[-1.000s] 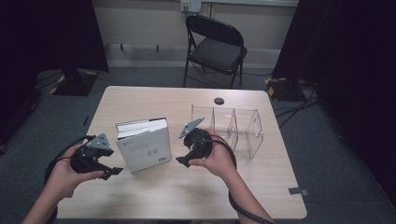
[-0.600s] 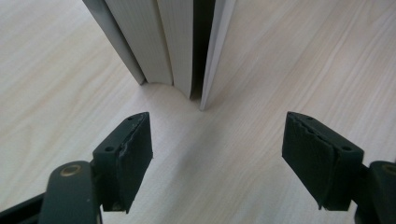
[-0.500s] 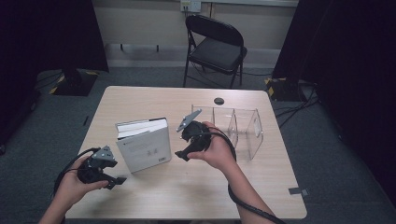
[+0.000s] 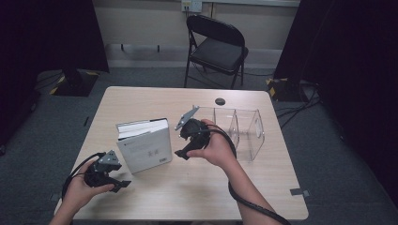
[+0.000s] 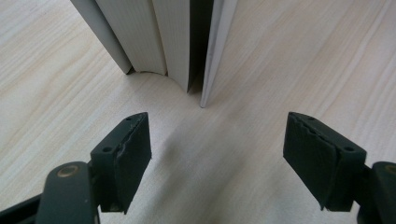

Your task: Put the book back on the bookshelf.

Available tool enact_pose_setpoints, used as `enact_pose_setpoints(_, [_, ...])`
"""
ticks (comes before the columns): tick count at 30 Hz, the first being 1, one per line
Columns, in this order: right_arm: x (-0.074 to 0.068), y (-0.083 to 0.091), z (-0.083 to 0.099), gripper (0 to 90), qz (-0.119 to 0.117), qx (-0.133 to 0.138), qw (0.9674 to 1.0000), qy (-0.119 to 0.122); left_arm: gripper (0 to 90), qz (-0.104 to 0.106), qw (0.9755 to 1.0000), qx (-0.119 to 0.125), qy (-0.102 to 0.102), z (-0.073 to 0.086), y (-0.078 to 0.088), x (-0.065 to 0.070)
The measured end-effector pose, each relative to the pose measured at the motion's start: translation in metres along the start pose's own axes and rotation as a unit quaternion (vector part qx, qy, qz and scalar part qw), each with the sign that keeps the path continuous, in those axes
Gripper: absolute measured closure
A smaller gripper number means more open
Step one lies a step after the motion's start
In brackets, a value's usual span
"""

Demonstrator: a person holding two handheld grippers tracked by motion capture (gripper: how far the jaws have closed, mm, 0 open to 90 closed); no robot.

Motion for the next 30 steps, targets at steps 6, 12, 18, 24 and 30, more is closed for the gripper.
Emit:
enact_pose_setpoints(6, [0.001,0.000,-0.011,18.0,-0.004,0.010,0.9999,0.004,23.0,-0.001,0.9999,0.011,-0.001,0.004,-0.004,0.001])
enact_pose_setpoints(12, [0.002,0.000,-0.018,17.9,-0.006,0.013,0.9998,0.010,22.7,0.002,0.9998,0.017,-0.008,0.006,-0.007,0.004])
enact_pose_setpoints(18, [0.004,0.002,-0.025,17.9,-0.005,0.004,0.9998,0.018,21.6,0.004,0.9999,0.012,-0.009,0.010,-0.016,0.005])
enact_pose_setpoints(24, [0.009,0.005,-0.031,17.6,-0.007,0.008,0.9998,0.019,20.0,0.006,0.9998,0.016,-0.011,0.010,-0.021,0.006])
enact_pose_setpoints(30, [0.012,0.004,-0.035,17.5,-0.006,0.010,0.9997,0.023,18.8,0.001,0.9998,0.016,-0.012,0.012,-0.022,0.005])
Point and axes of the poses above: each handheld gripper's, and its own axes: y roughly backward along the jaws, z roughly out of its underside, x roughly to its right, the point moved 3 cm from there along -y, roughly forward along the jaws, and after that the axes turned 11 degrees about y, right-handed, at the moved point
